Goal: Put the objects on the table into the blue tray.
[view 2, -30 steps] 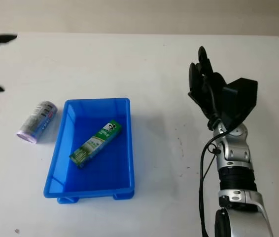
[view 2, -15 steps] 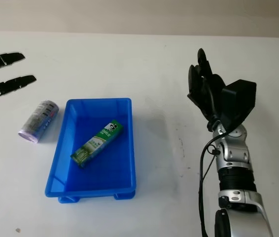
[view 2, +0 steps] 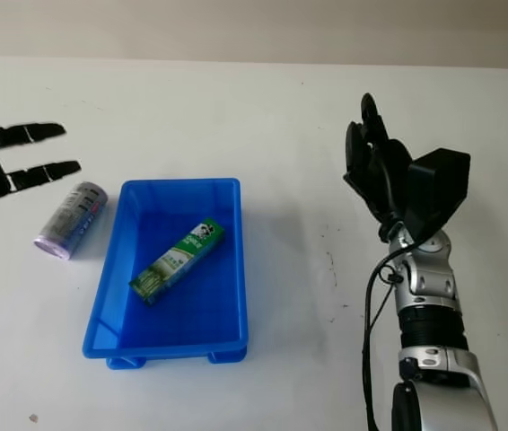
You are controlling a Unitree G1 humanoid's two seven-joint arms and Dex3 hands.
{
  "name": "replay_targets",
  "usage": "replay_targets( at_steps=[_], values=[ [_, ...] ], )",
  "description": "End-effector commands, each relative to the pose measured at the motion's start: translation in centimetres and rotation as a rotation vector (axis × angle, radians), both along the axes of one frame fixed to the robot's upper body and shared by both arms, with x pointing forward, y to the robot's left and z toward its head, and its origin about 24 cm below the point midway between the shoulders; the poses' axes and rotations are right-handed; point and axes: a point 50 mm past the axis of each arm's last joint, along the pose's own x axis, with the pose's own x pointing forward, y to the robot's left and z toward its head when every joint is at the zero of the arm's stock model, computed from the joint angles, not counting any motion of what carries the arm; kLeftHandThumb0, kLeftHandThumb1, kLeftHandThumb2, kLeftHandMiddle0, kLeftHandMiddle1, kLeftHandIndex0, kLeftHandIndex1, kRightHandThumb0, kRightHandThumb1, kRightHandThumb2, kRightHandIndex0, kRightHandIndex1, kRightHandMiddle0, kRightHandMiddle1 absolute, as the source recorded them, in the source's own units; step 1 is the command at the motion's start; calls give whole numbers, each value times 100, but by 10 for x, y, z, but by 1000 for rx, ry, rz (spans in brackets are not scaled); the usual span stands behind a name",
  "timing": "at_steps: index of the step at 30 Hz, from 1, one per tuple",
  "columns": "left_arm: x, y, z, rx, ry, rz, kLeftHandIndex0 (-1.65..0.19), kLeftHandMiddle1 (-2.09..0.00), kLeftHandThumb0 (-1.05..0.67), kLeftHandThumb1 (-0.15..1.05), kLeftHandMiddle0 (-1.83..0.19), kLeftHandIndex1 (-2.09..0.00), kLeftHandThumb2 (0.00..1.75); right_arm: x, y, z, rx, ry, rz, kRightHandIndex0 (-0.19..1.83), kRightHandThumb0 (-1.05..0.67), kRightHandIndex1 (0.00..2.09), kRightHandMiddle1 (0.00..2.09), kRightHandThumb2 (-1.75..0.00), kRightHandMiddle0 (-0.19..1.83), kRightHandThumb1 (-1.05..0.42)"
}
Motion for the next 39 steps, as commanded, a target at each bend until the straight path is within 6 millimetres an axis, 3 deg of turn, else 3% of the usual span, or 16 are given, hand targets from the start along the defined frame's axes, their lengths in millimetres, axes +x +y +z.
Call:
replay_targets(
  at_steps=[1,6,13,20,27,31,32,34,35,37,39],
  values=[
    [3,-5,-1,7,21,-23,-14,-9,-25,100,-15,-7,6,-1,-5,3,-10,-14,-11,-19,-62,0,0,-75,-19,-105],
    [7,-17,-10,27,35,-102,-11,-8,-29,102,-18,-6,6,-2,-7,3,-15,-16,-18,-19,-64,0,0,-74,-19,-105],
    [13,-32,-19,31,64,-191,-13,-7,-18,104,-20,-6,6,-3,-6,3,-14,-21,-21,-19,-66,0,0,-72,-19,-105],
    [16,-35,-30,43,111,-209,-11,-6,-20,105,-20,-5,12,-6,-8,2,-24,-29,-33,-19,-70,0,0,-69,-19,-105],
    [14,-34,-35,38,139,-247,-17,-7,-21,105,-25,-8,15,-7,-9,2,-23,-18,-51,-19,-74,0,0,-65,-19,-105],
    [9,-32,-39,-29,178,-272,-34,-13,-23,100,-37,-18,7,-6,-9,2,-13,-18,-46,-19,-69,0,0,-68,-19,-105],
    [8,-32,-40,-28,191,-278,-32,-25,-25,100,-36,-32,6,-6,-8,2,-13,-20,-43,-19,-68,0,0,-69,-19,-105],
    [6,-31,-43,-34,218,-280,-9,-95,-29,98,-11,-104,5,-5,-8,2,-11,-23,-39,-19,-67,0,0,-69,-19,-105],
    [5,-30,-44,-41,229,-275,-4,-143,-30,97,2,-145,5,-5,-8,3,-13,-22,-37,-19,-67,0,0,-70,-19,-105],
    [4,-29,-47,-45,246,-259,-1,-179,-31,97,11,-173,5,-4,-8,3,-14,-23,-37,-19,-67,0,0,-70,-19,-105],
    [2,-27,-52,-54,272,-240,-13,-203,-33,97,-2,-176,5,-4,-8,4,-15,-26,-39,-19,-67,0,0,-71,-19,-105]
  ],
)
